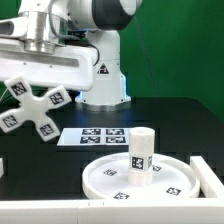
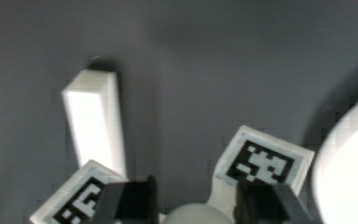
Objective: Assemble round table
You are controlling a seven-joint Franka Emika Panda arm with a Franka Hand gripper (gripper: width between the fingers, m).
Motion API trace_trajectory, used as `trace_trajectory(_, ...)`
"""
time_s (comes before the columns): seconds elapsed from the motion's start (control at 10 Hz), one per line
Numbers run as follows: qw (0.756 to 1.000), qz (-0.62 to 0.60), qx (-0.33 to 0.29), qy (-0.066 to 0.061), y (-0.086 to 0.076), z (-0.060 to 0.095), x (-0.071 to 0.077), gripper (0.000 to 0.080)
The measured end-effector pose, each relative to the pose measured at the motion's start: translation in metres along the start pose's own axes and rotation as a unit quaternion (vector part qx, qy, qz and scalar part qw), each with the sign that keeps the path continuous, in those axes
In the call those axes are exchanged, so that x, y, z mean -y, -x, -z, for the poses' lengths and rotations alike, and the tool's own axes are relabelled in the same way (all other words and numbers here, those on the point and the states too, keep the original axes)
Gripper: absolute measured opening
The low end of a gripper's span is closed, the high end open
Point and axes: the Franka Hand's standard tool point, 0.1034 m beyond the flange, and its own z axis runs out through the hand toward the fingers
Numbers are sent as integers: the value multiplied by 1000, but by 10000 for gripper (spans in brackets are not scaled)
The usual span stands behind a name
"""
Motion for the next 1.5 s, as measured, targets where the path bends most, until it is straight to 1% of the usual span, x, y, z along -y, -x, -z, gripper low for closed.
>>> trace_trajectory(0.1, 1000, -4, 12, -12, 2, -3, 6, 205)
trace_trajectory(0.2, 1000, -3, 13, -13, 2, -3, 7, 205)
trace_trajectory(0.4, 1000, 4, 16, -6, 6, -10, 6, 205)
trace_trajectory(0.6, 1000, 1, 2, 10, 6, -13, 2, 205)
trace_trajectory(1.2, 1000, -6, 4, 10, 7, -14, 4, 205)
trace_trajectory(1.4, 1000, -5, 10, 12, 11, -23, 11, 205)
trace_trajectory(1.5, 1000, -1, 11, 17, 13, -28, 12, 205)
